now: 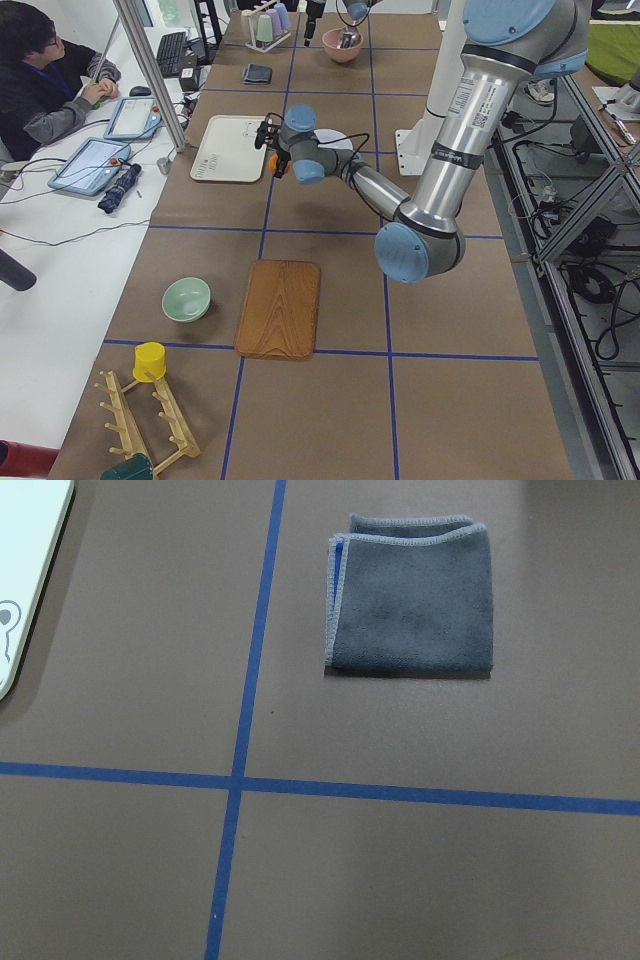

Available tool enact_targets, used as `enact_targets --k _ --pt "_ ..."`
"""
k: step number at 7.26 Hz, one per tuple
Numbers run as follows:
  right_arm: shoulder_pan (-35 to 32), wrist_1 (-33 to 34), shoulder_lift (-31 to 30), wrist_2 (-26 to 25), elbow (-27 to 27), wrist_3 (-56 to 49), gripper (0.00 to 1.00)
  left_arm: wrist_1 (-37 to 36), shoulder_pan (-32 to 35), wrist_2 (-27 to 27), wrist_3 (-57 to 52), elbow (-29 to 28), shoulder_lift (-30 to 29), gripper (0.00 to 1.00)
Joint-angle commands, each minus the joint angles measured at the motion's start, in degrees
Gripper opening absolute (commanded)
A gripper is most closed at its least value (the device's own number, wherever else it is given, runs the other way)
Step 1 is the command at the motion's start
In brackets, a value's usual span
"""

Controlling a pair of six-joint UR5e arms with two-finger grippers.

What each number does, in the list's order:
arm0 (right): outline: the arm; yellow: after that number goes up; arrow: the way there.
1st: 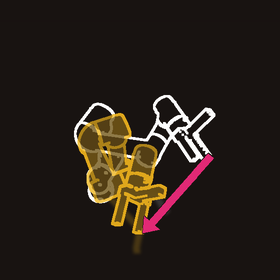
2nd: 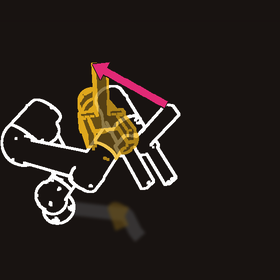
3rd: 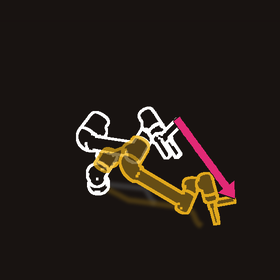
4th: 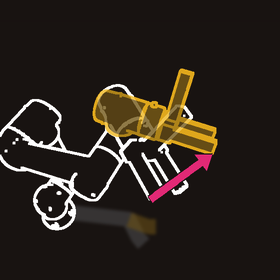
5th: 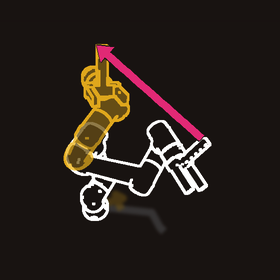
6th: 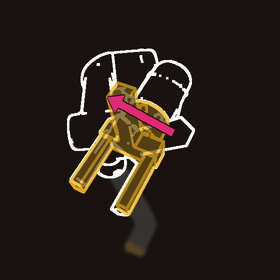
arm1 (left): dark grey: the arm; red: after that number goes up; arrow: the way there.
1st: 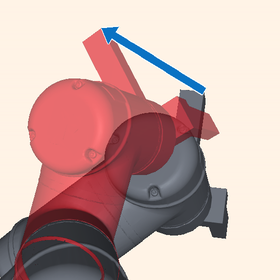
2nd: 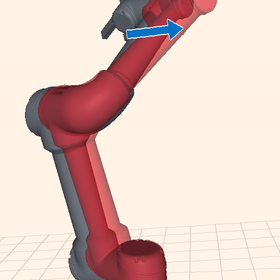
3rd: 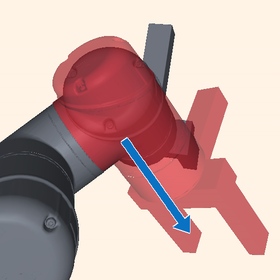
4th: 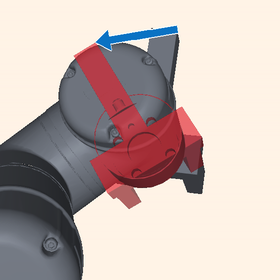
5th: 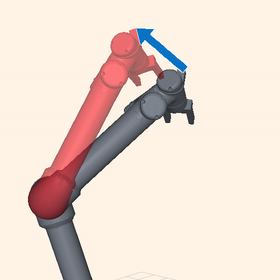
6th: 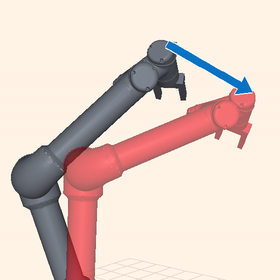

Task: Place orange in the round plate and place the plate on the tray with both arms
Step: 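Carry the orange with the left gripper and lower it onto the white plate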

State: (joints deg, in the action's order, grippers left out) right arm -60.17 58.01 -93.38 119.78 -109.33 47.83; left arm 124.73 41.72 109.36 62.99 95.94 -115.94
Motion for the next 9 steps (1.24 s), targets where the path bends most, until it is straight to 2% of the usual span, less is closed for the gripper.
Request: enact_targets --k 1,2,3,4,5,6,7,8,9 --pt "0.49 0.00 0.30 -0.16 0.00 -0.01 1.00 -13.58 -10.57 -11.50 6.15 -0.49 -10.32 0.00" --pt "0.58 0.00 0.39 -0.16 0.00 0.07 1.00 -17.38 -12.78 -12.67 7.74 -0.41 -11.58 0.00" --pt "0.76 0.00 0.39 -0.16 0.00 0.08 1.00 -17.68 -16.37 -14.33 7.84 -0.76 -11.59 0.00" --pt "0.76 0.00 0.39 -0.16 0.00 0.08 1.00 -17.68 -19.63 -17.40 8.89 -1.72 -12.20 0.06" --pt "0.85 0.00 0.57 -0.16 0.00 0.08 1.00 -17.59 -21.57 -18.99 11.07 -4.42 -14.12 0.17" --pt "0.85 0.00 0.65 -0.16 0.00 0.08 1.00 -17.51 -22.29 -19.62 11.79 -6.45 -15.88 0.29" --pt "0.85 0.00 1.00 -0.16 0.00 0.08 1.00 -17.50 -22.30 -19.80 11.80 -6.73 -15.98 0.89" --pt "0.93 0.00 1.01 -0.16 0.00 0.08 1.00 -17.50 -22.38 -23.98 11.89 -6.74 -15.81 0.98" --pt "1.02 0.00 1.01 -0.16 0.00 0.08 1.00 -17.59 -22.38 -24.54 11.89 -6.56 -15.81 0.99"
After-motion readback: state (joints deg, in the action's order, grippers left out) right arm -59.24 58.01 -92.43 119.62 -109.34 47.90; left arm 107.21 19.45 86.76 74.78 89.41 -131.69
